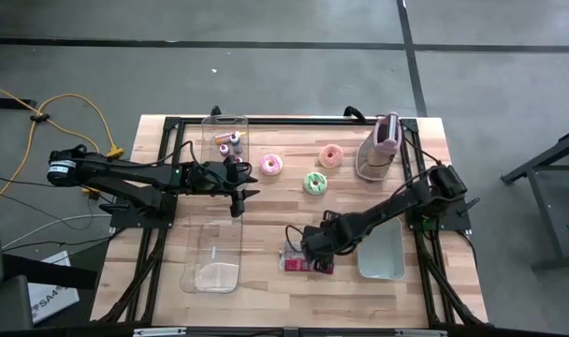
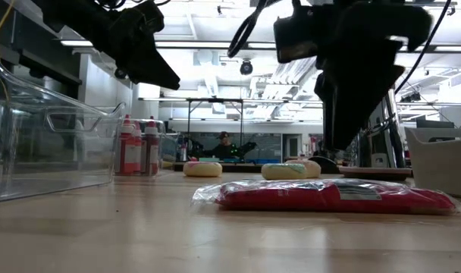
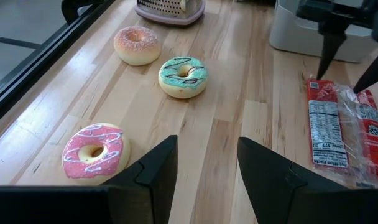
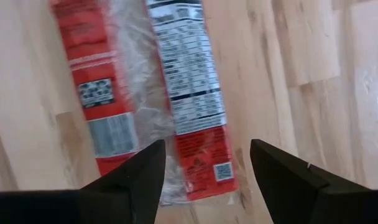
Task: Pick & Place Food Item
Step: Put the red popcorn bag into the bottom transparent bin
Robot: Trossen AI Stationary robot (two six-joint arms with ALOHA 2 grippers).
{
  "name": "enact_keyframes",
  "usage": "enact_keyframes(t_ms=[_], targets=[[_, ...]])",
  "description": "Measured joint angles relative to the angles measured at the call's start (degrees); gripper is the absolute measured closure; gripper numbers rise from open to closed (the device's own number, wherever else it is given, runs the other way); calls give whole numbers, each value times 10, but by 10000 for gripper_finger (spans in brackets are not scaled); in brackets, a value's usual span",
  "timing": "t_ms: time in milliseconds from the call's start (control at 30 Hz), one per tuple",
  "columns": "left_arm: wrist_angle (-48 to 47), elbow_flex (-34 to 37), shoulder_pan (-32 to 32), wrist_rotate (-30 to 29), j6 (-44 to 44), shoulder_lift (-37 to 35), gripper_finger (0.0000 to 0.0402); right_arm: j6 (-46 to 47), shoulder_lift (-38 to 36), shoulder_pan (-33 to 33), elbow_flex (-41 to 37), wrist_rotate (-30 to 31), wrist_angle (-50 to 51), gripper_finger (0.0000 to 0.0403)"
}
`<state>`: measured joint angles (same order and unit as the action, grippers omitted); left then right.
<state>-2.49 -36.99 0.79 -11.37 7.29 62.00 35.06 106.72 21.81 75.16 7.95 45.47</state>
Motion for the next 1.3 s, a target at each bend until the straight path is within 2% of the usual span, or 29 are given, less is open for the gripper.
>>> enact_keyframes(t_ms=[167, 367, 733, 833, 1033, 1300], targets=[[0, 0, 0, 0, 0, 0, 240, -14, -1, 14, -10, -4, -32, 179], [0, 0, 0, 0, 0, 0, 240, 0, -25, 26, -61, 3, -88, 179], [5, 0, 0, 0, 0, 0, 240, 51, -69, 64, -136, 72, -138, 179], [15, 0, 0, 0, 0, 0, 240, 61, -68, 79, -156, 83, -181, 179], [28, 0, 0, 0, 0, 0, 240, 64, -68, 99, -161, 115, -189, 179], [30, 0, 0, 1, 0, 0, 240, 73, -68, 105, -161, 111, -182, 179]])
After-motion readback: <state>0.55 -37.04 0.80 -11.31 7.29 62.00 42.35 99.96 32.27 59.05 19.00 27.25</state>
